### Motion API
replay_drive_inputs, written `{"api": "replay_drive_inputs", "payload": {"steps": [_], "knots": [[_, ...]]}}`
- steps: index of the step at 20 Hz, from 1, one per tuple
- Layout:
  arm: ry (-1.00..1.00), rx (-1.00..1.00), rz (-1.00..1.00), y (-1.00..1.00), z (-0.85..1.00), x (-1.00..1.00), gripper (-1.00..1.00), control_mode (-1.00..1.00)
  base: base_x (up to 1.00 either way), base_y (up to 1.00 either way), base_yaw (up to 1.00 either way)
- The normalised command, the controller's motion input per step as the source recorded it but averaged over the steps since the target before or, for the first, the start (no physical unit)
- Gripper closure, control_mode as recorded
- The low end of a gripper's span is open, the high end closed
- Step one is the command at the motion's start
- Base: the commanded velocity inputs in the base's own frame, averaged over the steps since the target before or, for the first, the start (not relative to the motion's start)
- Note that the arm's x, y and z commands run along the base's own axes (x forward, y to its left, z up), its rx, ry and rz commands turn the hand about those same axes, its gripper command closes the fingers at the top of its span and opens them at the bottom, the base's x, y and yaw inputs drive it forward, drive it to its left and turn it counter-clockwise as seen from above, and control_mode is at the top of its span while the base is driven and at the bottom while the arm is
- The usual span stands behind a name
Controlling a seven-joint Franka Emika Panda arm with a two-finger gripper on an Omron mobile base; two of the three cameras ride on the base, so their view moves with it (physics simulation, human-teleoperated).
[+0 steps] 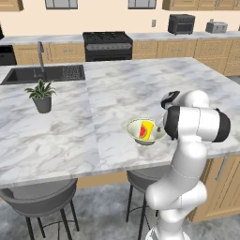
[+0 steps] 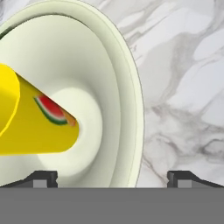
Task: Place the cup inside the bowl on the dining table and move the bowl to any counter.
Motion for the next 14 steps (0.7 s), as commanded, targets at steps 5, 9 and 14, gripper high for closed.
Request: {"api": "replay_drive_inputs", "payload": {"steps": [5, 9, 14], "knots": [[0.0, 0.0, 0.0, 0.06, -0.08, 0.0, -1.0, -1.0, 0.0, 0.0, 0.0], [0.0, 0.0, 0.0, 0.03, -0.04, 0.0, -1.0, -1.0, 0.0, 0.0, 0.0], [0.0, 0.0, 0.0, 0.01, 0.0, 0.0, -1.0, -1.0, 0.0, 0.0, 0.0]]}}
